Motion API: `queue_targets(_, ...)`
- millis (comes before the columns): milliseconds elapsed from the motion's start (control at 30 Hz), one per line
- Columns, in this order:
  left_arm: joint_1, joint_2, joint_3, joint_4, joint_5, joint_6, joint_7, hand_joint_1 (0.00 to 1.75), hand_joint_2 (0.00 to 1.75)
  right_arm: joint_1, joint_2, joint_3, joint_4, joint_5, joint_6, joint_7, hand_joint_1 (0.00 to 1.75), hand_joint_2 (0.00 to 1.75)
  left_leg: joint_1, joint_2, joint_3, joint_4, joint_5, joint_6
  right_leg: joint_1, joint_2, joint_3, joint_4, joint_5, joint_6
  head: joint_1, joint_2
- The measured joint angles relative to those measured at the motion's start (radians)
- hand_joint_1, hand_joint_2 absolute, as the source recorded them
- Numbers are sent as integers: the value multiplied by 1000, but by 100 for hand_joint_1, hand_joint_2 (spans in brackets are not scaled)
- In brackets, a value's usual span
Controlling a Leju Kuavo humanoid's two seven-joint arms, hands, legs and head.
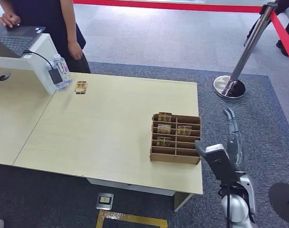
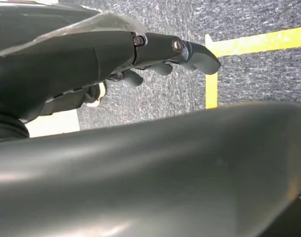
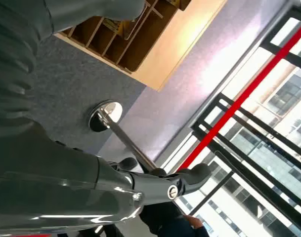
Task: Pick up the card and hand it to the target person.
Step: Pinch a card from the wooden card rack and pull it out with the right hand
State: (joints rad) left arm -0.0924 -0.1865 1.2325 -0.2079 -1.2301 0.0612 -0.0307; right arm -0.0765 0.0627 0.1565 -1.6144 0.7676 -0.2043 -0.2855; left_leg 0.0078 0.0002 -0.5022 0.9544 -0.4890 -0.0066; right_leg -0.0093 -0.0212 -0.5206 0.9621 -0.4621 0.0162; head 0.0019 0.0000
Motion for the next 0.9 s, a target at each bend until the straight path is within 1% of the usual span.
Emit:
queue_targets(67, -1, 0, 0, 0, 0, 0, 0, 0, 0, -22, -3, 25, 11, 19, 0, 13, 0, 175, 0, 0, 0, 0, 0, 0, 0, 0, 0, 0, 0, 0, 0, 0)
queue_targets(133, -1, 0, 0, 0, 0, 0, 0, 0, 0, -66, -10, 72, 37, 53, 1, 42, 0, 175, 0, 0, 0, 0, 0, 0, 0, 0, 0, 0, 0, 0, 0, 0)
queue_targets(367, -3, 0, 0, 0, 3, 2, 0, 0, 0, -206, -13, 189, 172, 169, -1, 159, 0, 175, 0, 0, 0, 0, 0, 0, 0, 0, 0, 0, 0, 0, 0, 0)
queue_targets(567, -3, 0, 0, 0, 9, 7, 5, 0, 0, -272, -9, 229, 290, 278, -40, 247, 0, 175, 0, -1, -1, 0, 0, 0, 0, 0, 0, 0, 0, 0, 0, 0)
queue_targets(800, -2, 0, 0, 0, 9, 10, 9, 0, 0, -307, -10, 254, 375, 369, -67, 307, 0, 175, 0, -1, -1, 0, 0, 0, 0, 0, -1, 0, 0, 0, 0, 0)
queue_targets(900, -1, 0, 0, 0, 9, 10, 9, 0, 0, -310, -10, 258, 396, 391, -71, 317, 0, 175, 0, -1, -1, 0, 0, 0, 0, 0, -1, 0, 0, 0, 0, 0)
